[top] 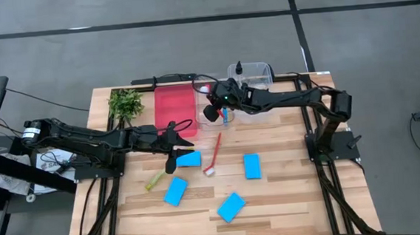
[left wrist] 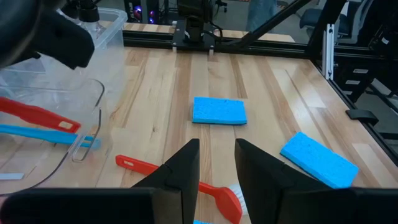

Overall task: Pick & Place Kitchen Sink Supplies
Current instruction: Put the bottom orange dish brush into the left transparent bin, then put the orange dish brush into the left transparent bin

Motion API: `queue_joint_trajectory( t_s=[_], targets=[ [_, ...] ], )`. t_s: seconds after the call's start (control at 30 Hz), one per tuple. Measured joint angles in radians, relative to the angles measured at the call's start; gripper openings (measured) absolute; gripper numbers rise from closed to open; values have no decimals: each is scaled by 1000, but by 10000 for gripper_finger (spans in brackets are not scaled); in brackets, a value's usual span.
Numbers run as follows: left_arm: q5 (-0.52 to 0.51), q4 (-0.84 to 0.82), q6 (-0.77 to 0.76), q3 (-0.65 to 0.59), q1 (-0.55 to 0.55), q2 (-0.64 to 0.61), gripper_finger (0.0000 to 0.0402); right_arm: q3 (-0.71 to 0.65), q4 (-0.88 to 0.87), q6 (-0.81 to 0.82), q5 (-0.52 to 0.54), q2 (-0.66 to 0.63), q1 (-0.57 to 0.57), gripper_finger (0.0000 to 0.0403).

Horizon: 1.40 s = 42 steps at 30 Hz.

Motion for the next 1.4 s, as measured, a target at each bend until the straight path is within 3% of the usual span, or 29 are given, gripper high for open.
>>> queue_joint_trajectory(
  t_s=[0.53, 0.83, 0.97, 1.17, 1.4],
  targets=[
    [0, 0, 0, 0, 0, 0, 103, 0, -4, 0, 11, -7, 0, 161],
    [0, 0, 0, 0, 0, 0, 103, 0, 10, -33, 11, -8, 7, 178],
    [0, 0, 0, 0, 0, 0, 103, 0, 30, -175, 12, -17, 40, 169],
    [0, 0, 0, 0, 0, 0, 103, 0, 13, -530, 12, -52, 164, 152],
    [0, 0, 0, 0, 0, 0, 103, 0, -154, -801, 11, -68, 318, 127]
  ],
)
